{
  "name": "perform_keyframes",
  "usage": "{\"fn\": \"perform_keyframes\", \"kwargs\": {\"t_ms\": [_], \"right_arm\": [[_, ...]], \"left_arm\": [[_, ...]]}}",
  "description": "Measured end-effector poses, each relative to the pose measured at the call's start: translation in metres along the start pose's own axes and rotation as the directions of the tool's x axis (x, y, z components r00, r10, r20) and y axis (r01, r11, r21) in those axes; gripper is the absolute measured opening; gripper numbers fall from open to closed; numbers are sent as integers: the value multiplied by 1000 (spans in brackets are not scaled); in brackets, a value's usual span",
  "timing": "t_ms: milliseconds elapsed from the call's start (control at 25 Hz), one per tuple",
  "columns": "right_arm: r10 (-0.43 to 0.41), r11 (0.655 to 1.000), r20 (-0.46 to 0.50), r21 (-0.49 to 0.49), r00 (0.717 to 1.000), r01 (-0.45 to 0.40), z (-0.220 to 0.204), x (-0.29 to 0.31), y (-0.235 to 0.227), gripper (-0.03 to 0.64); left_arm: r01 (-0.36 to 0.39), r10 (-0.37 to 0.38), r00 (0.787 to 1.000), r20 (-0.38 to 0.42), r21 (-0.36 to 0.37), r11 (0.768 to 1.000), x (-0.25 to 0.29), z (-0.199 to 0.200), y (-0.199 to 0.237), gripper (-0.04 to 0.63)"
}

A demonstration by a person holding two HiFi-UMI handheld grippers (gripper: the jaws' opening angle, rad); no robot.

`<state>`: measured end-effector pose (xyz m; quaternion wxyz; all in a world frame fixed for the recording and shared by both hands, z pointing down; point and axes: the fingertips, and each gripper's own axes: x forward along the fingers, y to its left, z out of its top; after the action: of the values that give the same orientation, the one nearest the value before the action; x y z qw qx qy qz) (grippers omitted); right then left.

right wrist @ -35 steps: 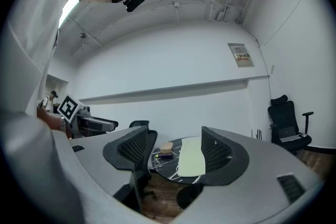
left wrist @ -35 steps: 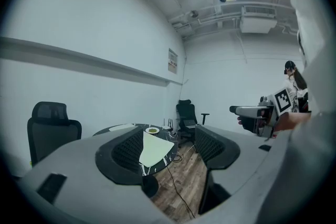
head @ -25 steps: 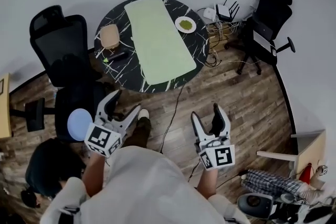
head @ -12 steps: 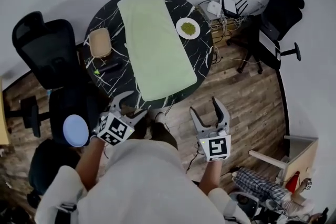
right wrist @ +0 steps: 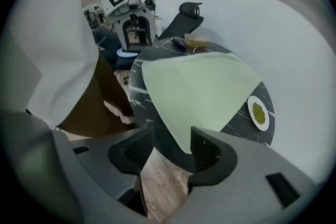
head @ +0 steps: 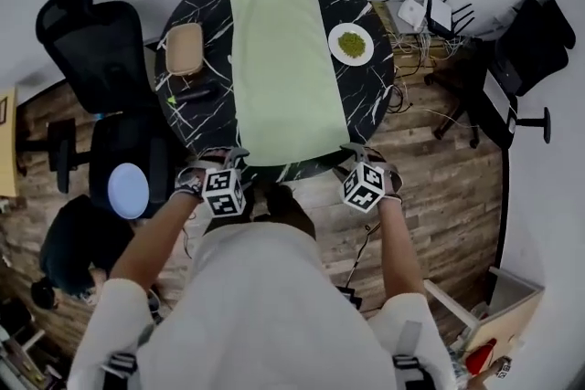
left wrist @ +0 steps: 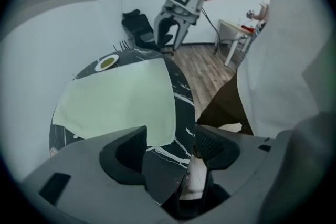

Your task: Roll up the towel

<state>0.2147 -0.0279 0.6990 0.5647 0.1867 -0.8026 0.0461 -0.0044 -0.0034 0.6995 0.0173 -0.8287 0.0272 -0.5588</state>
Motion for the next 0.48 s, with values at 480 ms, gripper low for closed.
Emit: {"fn": "perform_keyframes", "kwargs": {"t_ms": [480], "right_arm": [[111, 987, -269, -86, 957, -139, -49, 65, 0, 174]], "left_arm": [[16, -25, 982, -185, -50, 999, 62, -44, 1, 190]]}}
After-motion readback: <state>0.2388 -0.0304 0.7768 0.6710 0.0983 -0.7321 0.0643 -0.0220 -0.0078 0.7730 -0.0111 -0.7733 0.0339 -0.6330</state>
